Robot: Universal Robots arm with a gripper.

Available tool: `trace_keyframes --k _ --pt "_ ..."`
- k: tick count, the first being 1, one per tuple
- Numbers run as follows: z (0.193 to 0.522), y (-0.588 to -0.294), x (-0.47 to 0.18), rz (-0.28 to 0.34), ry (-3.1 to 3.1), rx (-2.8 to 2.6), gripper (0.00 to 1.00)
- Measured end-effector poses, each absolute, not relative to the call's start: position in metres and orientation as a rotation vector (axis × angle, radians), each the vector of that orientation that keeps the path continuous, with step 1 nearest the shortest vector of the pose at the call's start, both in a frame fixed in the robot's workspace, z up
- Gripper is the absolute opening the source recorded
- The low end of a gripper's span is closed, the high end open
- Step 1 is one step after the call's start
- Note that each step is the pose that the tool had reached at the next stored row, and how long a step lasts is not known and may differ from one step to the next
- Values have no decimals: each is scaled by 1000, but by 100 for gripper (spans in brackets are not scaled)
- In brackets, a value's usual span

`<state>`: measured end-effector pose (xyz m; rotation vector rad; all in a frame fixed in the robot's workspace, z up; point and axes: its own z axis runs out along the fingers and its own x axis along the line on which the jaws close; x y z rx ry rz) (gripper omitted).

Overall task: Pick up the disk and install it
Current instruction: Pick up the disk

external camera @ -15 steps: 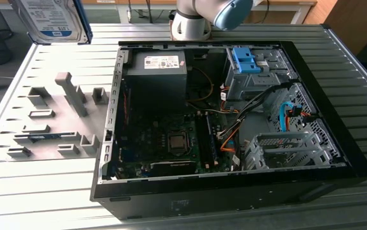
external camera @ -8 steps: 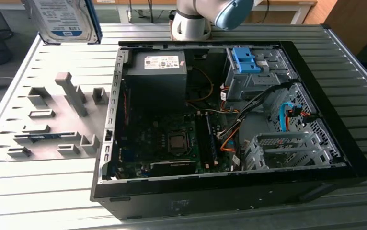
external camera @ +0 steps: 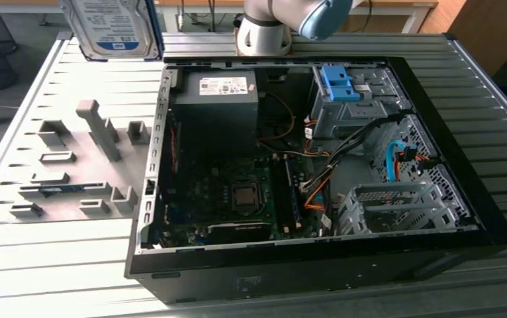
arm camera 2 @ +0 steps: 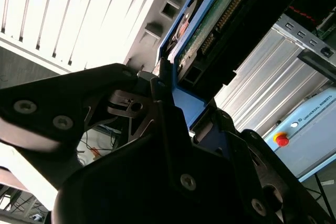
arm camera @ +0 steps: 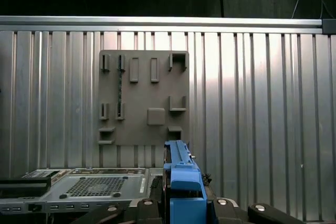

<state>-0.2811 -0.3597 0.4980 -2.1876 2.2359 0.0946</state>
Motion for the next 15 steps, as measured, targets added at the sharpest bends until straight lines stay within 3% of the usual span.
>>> trace_keyframes --k 15 --pt "498 -360 -242 95 2236 -2187 36"
